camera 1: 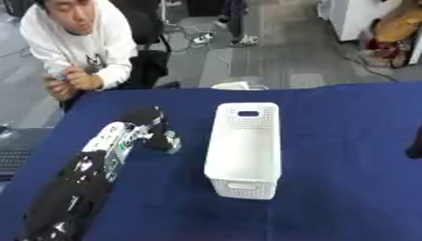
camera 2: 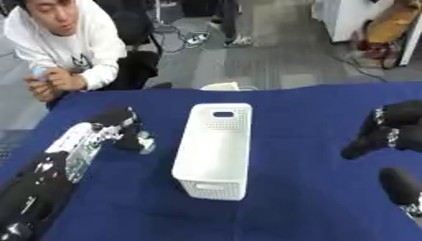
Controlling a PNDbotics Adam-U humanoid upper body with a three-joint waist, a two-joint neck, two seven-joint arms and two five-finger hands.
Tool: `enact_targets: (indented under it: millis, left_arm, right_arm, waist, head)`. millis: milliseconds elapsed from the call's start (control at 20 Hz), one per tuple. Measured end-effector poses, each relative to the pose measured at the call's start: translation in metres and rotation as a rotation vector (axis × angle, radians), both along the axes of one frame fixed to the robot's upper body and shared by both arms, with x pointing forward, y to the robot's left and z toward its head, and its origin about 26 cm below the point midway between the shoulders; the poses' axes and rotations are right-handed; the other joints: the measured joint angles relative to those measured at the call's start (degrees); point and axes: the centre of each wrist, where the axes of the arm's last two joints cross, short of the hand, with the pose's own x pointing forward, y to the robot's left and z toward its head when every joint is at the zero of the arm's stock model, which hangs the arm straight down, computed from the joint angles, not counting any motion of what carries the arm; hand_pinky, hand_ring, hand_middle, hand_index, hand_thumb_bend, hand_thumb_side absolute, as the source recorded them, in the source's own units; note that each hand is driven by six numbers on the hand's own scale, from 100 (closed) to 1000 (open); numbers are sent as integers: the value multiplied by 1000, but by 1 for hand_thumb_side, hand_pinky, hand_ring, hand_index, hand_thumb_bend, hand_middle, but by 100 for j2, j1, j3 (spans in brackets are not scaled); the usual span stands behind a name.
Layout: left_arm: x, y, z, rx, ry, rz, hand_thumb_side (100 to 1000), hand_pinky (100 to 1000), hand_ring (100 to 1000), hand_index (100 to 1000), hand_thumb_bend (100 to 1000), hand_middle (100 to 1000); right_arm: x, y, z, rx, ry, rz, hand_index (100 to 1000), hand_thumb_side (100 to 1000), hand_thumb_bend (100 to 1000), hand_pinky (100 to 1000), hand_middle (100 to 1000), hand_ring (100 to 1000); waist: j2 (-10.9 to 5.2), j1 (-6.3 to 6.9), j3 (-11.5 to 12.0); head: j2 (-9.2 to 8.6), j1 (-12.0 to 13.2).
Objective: Pick up objects on the table and place them in the box.
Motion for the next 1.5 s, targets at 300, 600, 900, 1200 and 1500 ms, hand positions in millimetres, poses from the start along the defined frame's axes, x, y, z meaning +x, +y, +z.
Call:
enact_targets:
  millis: [300,600,900,1200,1500]
  left_arm:
    - [1,-12,18,-31,-35,-63,596,100,100,413,168,131]
    - [1,-30,43,-30,-94,-144,601,100,100,414,166,130]
    - [-1,-52,51,-37,-107,-273,627,100,100,417,174,138]
    - [0,-76,50,-44,-96,-457,679,100,100,480,180,245]
    - [3,-87,36,44,21,-556,900,1000,1000,1000,1000,1000]
  right_arm:
    - [0,0,0,0,0,0,632,1000,100,119,433,428]
    - [0,0,0,1,1,1,632,1000,100,120,433,427]
    - [0,1,1,4,1,7,632,1000,100,120,433,427]
    - [0,2,0,4,3,12,631,1000,100,120,432,427]
    - [0,2,1,5,4,14,631,1000,100,121,433,427]
  waist:
    - [-4,11,-27]
    - [-6,34,-39]
    - [-7,37,-66]
    - [-7,38,-98]
    - [-7,39,-131]
  head:
    - [0,-1]
    - [-1,1]
    - [-8,43]
    - [-9,51]
    - [-11,92]
